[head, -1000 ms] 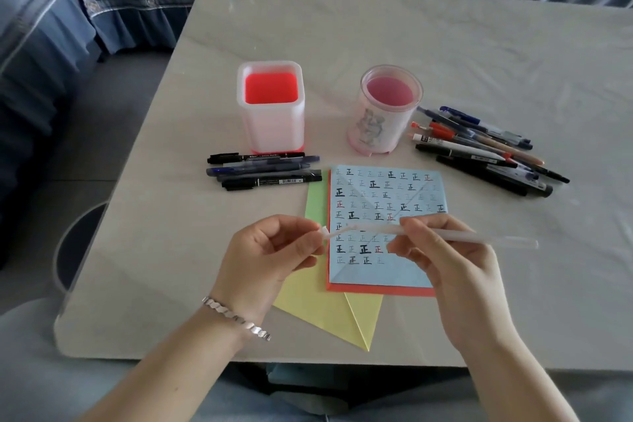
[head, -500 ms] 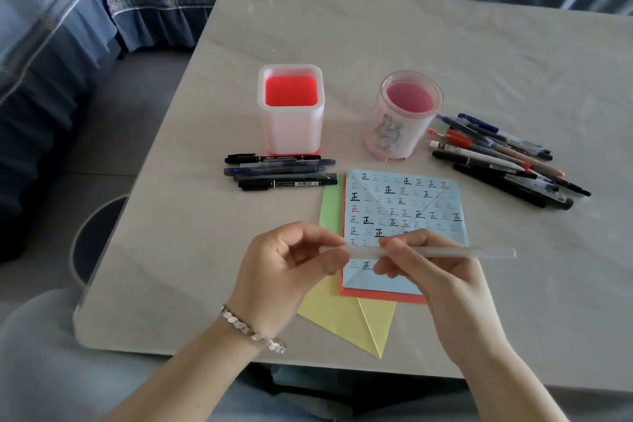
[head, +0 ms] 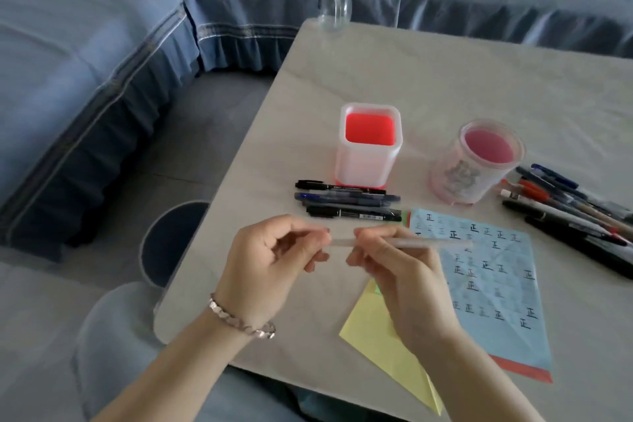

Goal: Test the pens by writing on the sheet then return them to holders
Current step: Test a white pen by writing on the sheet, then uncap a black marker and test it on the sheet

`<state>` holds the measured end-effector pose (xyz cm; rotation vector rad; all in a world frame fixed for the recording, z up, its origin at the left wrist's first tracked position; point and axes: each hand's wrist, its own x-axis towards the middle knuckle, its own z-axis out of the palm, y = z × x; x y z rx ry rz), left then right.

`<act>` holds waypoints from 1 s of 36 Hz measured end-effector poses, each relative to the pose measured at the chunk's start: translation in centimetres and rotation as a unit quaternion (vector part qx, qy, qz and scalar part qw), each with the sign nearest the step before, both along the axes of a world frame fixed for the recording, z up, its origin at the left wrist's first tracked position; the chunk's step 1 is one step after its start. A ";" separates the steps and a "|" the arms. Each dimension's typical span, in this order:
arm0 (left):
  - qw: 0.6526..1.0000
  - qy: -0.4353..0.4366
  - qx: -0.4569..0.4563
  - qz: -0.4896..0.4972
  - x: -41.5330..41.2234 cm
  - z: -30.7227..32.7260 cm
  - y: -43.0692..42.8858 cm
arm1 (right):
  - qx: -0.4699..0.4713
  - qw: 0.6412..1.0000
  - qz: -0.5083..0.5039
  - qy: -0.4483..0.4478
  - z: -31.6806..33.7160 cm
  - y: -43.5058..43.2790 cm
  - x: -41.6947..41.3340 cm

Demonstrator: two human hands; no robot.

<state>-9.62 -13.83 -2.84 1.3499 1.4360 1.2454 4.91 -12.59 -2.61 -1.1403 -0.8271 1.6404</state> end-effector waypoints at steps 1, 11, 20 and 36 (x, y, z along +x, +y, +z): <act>0.997 0.061 0.045 0.007 -0.7 -0.3 0.1 | -0.025 0.999 0.001 0.023 -0.1 0.3 -0.6; 0.922 -0.276 -0.189 0.196 -3.8 -1.9 1.0 | -0.046 0.993 0.088 -0.066 -0.7 1.2 -5.0; 0.873 0.368 0.149 0.283 -13.4 -2.4 0.7 | -0.045 0.973 0.117 -0.193 -2.3 1.9 -3.4; 0.929 0.353 0.113 -0.009 -0.8 -7.0 2.8 | -0.065 0.946 0.126 -0.292 -4.1 2.0 3.7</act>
